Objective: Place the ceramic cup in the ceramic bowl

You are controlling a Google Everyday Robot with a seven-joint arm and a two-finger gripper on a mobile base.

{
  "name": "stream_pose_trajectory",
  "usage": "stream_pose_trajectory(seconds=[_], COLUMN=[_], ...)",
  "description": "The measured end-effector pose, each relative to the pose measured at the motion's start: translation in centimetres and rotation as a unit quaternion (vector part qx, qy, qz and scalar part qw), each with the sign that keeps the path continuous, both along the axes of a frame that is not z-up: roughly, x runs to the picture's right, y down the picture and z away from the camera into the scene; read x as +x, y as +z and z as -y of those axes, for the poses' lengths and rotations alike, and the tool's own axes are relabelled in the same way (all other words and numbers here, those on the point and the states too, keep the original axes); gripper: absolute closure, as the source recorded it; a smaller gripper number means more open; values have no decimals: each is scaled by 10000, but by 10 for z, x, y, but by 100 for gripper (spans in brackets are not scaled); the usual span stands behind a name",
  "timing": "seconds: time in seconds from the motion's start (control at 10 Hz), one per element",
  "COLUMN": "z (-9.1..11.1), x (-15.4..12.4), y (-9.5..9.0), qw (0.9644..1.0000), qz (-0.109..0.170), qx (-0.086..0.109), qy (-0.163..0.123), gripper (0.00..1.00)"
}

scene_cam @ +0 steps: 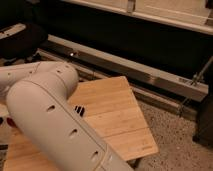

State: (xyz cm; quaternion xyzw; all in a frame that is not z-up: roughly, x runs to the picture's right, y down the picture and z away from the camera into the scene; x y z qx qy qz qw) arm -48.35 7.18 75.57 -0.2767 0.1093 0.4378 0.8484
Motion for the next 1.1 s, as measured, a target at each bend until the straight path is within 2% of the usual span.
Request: stream_pose_trajectory(seconds=[0.1, 0.3, 0.5, 0.6, 0.7, 0.9, 1.1], z=[-4, -13, -21, -23, -24, -22, -21], x=[3, 14, 29, 32, 34, 36, 40], y=[11, 25, 35, 36, 36, 33, 33], qw=[10000, 9996, 9984, 9978, 9967, 9942, 9930], qz=[17, -34, -83, -72, -5, 195, 245], qx=[-71, -266, -524, -622, -743, -932, -1008], qy=[43, 113, 192, 227, 315, 499, 560], gripper=[73, 55, 32, 25, 20, 20, 20])
